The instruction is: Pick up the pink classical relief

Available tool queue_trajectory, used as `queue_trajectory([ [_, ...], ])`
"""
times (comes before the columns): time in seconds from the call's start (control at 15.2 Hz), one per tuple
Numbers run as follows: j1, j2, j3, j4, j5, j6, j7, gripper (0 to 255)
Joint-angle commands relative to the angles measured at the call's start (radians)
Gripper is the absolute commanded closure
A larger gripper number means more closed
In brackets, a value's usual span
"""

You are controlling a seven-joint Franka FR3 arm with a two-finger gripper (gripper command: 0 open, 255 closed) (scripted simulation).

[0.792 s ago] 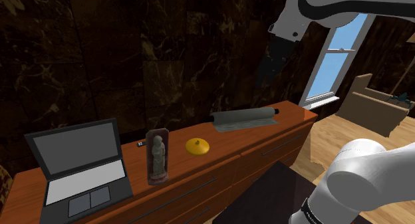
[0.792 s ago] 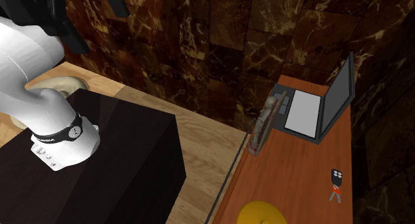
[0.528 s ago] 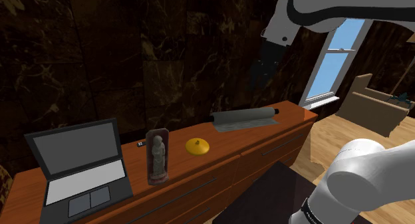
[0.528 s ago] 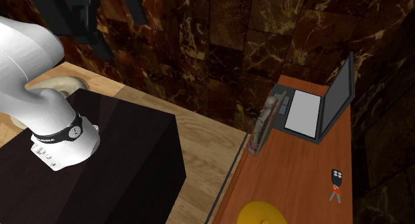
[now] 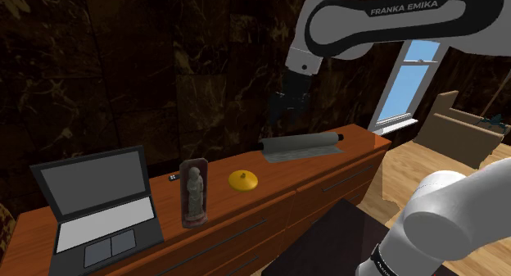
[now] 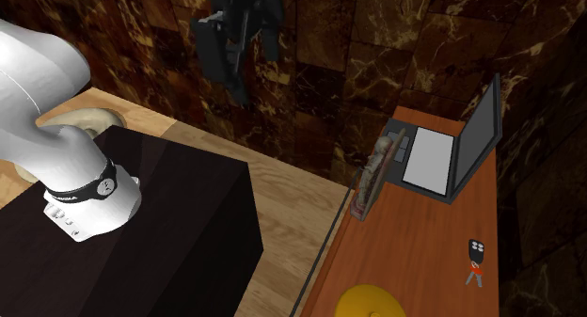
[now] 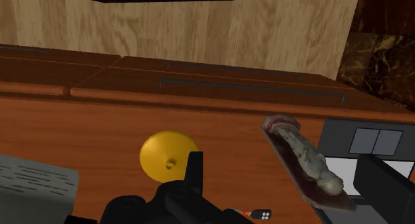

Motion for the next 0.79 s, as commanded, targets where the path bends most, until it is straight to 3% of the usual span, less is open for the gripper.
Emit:
queue_trajectory([
  [0.0, 0.003, 0.052, 0.034, 0.010, 0.011, 0.035, 0.055, 0],
  [0.73, 0.013, 0.450, 0.185, 0.184, -0.018, 0.217, 0.360, 0],
])
